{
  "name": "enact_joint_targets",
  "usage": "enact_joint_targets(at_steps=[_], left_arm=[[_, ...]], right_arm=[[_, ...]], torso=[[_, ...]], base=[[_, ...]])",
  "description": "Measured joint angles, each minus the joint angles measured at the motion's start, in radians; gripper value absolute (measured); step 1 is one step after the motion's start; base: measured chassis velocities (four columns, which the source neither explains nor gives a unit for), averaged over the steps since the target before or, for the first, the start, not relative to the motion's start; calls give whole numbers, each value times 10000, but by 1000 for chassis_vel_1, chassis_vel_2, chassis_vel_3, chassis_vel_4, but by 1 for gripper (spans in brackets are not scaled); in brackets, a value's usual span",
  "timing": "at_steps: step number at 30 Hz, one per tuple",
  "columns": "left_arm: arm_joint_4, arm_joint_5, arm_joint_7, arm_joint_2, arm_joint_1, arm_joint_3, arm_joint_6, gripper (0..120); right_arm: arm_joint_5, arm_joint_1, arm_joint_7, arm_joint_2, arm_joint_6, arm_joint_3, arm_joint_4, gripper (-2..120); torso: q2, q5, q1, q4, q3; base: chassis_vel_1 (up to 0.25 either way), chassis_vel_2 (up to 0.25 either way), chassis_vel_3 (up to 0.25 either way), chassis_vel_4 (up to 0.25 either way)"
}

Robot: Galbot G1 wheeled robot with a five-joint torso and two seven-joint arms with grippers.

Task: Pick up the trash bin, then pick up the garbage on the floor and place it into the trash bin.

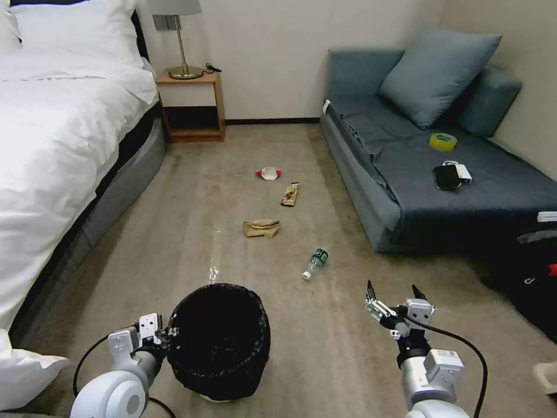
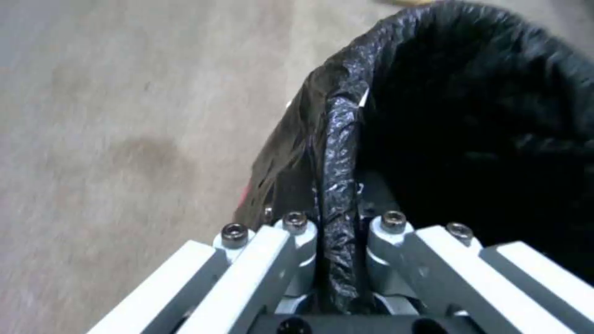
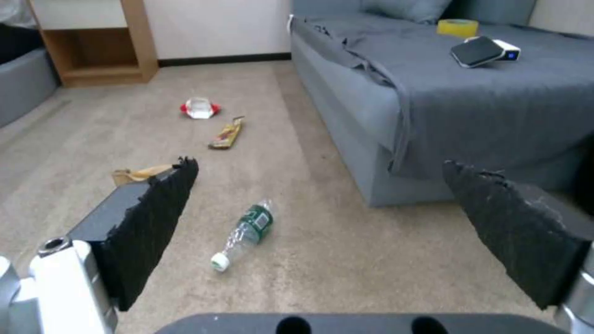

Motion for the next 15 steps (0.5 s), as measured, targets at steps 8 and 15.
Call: enact_joint_targets(at_steps=[8, 15], left_arm=[[-70, 1001, 1612, -116, 9, 48, -1264, 5], [-208, 1090, 2389, -192, 7, -76, -2293, 5]], right_arm=[[-262, 62, -166, 0, 304, -21, -25, 100], [-478, -14, -404, 0, 730, -21, 76, 100]], torso=[[0, 0, 0, 0, 0], [0, 1, 0, 0, 0]], base=[[0, 0, 0, 0], [0, 0, 0, 0]])
